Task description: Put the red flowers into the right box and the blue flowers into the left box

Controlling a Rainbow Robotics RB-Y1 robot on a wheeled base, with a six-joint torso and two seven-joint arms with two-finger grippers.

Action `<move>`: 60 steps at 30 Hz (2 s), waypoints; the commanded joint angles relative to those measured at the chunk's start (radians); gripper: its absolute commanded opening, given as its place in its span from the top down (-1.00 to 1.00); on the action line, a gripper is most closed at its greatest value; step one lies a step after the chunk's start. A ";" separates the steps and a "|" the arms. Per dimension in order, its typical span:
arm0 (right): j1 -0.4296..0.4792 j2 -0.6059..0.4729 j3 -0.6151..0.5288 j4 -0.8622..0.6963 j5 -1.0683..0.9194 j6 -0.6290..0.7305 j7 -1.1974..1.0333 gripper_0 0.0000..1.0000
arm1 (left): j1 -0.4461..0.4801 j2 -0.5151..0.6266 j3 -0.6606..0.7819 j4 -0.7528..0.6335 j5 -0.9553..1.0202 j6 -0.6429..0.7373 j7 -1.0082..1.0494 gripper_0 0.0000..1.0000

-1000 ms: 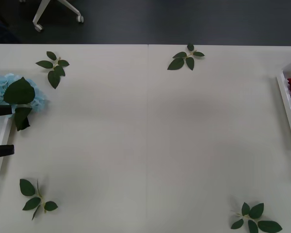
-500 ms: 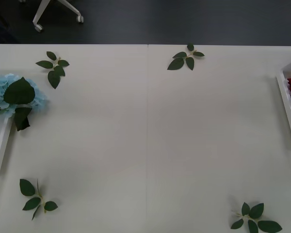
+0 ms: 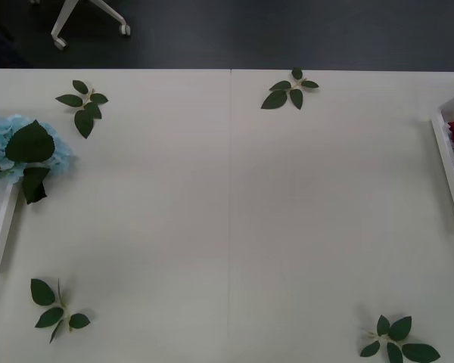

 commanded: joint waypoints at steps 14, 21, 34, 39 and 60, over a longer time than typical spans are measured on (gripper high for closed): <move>-0.008 0.018 -0.012 0.004 0.020 -0.029 0.013 -0.46 | -0.012 0.025 0.025 -0.007 0.000 -0.006 -0.070 -1.00; -0.008 0.017 -0.015 0.000 0.011 -0.027 0.012 -0.46 | -0.012 0.025 0.025 -0.007 0.000 -0.006 -0.070 -1.00; -0.008 0.012 -0.212 -0.177 0.192 0.183 0.006 -0.46 | -0.012 0.025 0.025 -0.007 0.000 -0.006 -0.070 -1.00; -0.008 0.041 -0.312 -0.358 0.293 0.333 -0.007 -0.46 | -0.012 0.025 0.025 -0.007 0.000 -0.006 -0.070 -1.00; -0.021 0.353 -0.536 -1.079 0.430 0.807 -0.033 -0.46 | -0.012 0.025 0.025 -0.007 0.000 -0.006 -0.070 -1.00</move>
